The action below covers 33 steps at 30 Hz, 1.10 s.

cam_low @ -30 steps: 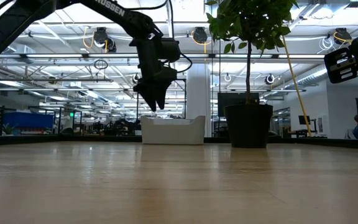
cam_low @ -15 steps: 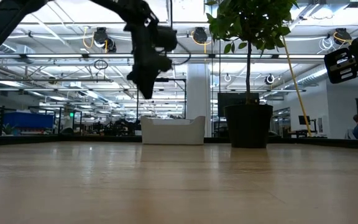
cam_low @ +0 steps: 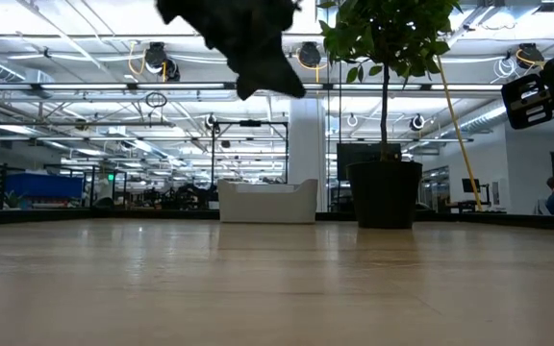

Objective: Pick and place pill bottles into a basket
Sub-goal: Return to Home Position

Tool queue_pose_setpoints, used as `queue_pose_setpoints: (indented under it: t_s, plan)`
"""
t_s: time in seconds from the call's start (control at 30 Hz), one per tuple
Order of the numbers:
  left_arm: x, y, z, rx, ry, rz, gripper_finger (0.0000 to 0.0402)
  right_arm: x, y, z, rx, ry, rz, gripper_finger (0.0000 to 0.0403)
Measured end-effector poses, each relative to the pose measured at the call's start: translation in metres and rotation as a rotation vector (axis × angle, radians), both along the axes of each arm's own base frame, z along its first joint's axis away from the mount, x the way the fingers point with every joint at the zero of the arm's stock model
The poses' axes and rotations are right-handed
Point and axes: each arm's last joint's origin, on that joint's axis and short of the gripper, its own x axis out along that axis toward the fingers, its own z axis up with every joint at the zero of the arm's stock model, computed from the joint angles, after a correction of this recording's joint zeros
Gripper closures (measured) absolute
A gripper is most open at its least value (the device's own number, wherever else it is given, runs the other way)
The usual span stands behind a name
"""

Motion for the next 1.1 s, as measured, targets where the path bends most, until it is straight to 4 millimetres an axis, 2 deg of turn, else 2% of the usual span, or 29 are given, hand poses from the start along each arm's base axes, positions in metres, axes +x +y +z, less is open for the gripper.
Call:
queue_pose_setpoints:
  t_s: [0.1, 0.17, 0.33, 0.43, 0.6, 0.73, 0.87, 0.97, 1.1]
  plan:
    - [-0.013, -0.036, -0.015, 0.007, -0.14, -0.094, 0.0389, 0.0, 0.0, 0.0, -0.001, 0.002, 0.0, 0.0399]
    - [-0.026, -0.053, -0.026, 0.006, -0.197, -0.132, 0.0391, 0.0, 0.0, 0.0, -0.002, 0.003, 0.001, 0.0399]
    - [-0.062, -0.072, -0.055, -0.053, -0.245, -0.103, 0.0398, 0.0, 0.0, -0.001, -0.004, 0.005, 0.0, 0.0399]
    - [-0.082, -0.083, -0.07, -0.06, -0.305, -0.15, 0.0388, 0.0, 0.0, -0.001, -0.004, 0.005, 0.001, 0.0399]
    - [-0.121, -0.079, -0.08, -0.02, -0.434, -0.165, 0.036, 0.001, 0.0, 0.003, 0.017, -0.03, -0.01, 0.0399]
    - [-0.153, -0.072, -0.088, -0.006, -0.462, -0.178, 0.0342, 0.001, 0.0, 0.012, 0.078, -0.095, -0.024, 0.0399]
    - [-0.182, -0.066, -0.09, -0.031, -0.516, -0.165, 0.0331, 0.0, 0.0, 0.009, -0.032, -0.082, 0.018, 0.0399]
    - [-0.199, -0.062, -0.087, -0.043, -0.602, -0.165, 0.0328, -0.002, -0.002, 0.02, -0.051, -0.104, -0.009, 0.0399]
    - [-0.217, -0.059, -0.087, -0.049, -0.678, -0.202, 0.0333, -0.007, -0.007, 0.025, -0.063, -0.078, -0.017, 0.0399]
